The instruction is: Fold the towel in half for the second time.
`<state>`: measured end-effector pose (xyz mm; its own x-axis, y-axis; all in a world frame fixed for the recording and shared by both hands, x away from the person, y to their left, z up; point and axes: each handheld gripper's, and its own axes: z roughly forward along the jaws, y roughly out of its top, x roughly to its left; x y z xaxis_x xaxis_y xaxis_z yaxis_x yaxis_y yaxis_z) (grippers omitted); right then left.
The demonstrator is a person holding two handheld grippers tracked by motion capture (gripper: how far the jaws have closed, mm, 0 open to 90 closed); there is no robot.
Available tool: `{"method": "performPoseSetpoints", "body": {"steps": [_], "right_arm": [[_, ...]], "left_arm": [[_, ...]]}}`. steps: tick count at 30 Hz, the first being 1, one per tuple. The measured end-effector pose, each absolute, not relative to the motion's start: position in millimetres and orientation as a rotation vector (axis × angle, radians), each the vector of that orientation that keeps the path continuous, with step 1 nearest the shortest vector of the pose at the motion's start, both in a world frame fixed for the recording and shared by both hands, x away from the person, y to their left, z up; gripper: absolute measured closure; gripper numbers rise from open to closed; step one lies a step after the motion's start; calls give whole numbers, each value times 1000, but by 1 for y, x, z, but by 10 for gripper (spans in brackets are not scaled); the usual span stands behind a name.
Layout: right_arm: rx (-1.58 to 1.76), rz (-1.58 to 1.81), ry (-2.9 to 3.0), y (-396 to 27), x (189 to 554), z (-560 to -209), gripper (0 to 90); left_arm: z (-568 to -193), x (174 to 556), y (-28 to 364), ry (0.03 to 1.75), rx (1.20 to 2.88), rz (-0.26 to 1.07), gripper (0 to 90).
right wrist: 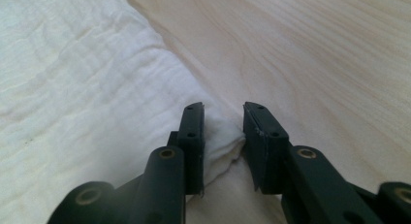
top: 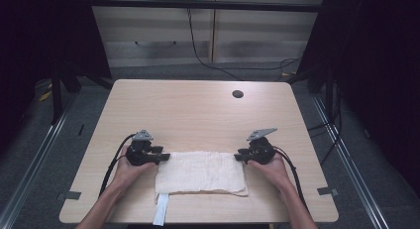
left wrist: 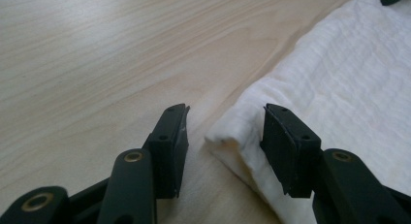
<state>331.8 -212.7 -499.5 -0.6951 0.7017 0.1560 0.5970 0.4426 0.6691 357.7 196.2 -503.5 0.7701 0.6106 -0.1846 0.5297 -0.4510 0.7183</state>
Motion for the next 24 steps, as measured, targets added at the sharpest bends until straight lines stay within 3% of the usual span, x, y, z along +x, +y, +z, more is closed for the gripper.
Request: {"method": "performPoseSetpoints", "body": {"steps": [9, 14, 24], "right_arm": [[1125, 1098, 2561, -209, 331, -500, 857], [1135, 1119, 2565, -210, 332, -500, 873], [1137, 1189, 2554, -212, 330, -496, 876]], "left_arm": [[-503, 355, 195, 805, 2177, 161, 548], [-501, 351, 194, 776, 2226, 203, 566], [-503, 350, 196, 784, 2195, 156, 795]]}}
